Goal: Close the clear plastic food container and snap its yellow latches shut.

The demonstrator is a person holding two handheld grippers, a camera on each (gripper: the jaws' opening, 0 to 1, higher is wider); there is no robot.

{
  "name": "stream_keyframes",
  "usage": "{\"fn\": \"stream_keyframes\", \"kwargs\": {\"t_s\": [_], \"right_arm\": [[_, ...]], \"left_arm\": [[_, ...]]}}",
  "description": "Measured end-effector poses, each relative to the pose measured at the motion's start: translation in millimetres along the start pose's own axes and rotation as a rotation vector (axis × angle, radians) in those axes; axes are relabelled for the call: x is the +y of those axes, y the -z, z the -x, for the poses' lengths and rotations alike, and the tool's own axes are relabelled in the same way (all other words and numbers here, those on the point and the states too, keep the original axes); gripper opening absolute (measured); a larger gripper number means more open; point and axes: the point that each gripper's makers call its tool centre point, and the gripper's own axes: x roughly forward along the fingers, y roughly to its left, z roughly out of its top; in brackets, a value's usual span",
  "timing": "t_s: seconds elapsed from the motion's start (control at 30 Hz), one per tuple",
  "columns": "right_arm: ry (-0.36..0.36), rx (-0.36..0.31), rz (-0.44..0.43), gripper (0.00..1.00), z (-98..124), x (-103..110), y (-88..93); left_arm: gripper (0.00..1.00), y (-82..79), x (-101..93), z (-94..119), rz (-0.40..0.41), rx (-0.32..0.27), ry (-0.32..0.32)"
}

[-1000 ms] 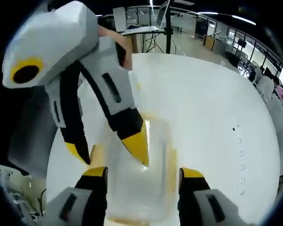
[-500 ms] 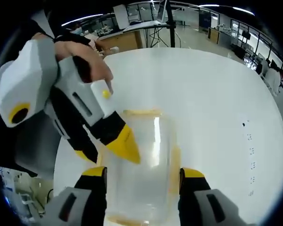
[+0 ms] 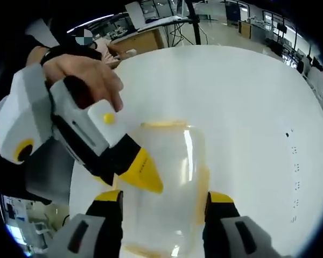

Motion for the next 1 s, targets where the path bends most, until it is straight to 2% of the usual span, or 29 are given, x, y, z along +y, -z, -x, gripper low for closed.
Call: {"fn": "stream_keyframes", "kwargs": {"t_s": [0.23, 0.37, 0.47, 0.5, 0.57, 0.6, 0.77, 1.0], "right_arm": [[-0.01, 0.024, 0.003, 0.6, 0, -2, -0.3], [-0.029, -0.011, 0.004, 0.61, 0, -2, -1.5], [-0.004, -0.015, 0.03, 0.61, 1, 0, -5.1], [0.007, -0.009, 0.037, 0.6, 2, 1, -5.8], [0.041, 0.021, 0.105, 0.6, 7, -1, -7.2], [0.043, 0.012, 0.09, 0.61, 10, 0, -11.2], [0.054, -0.037, 0.094, 0.6, 20, 1, -26.4], [0.069, -0.025, 0.107, 0.6, 23, 2, -24.0]], "left_arm": [[0.39, -1.8, -1.0, 0, -0.023, -0.013, 0.016], [0.4, -1.7, -2.1, 1, -0.05, -0.021, 0.027], [0.41, -1.5, -5.7, 7, -0.067, -0.024, 0.071], [0.43, -0.9, -7.5, 8, -0.051, -0.022, 0.085], [0.51, -0.3, -7.9, 11, -0.044, -0.016, 0.089], [0.53, -1.0, -6.6, 14, -0.053, -0.012, 0.082], [0.52, -6.7, -4.1, 22, -0.035, -0.032, 0.085], [0.51, -7.5, -3.8, 24, -0.027, -0.023, 0.089]]}}
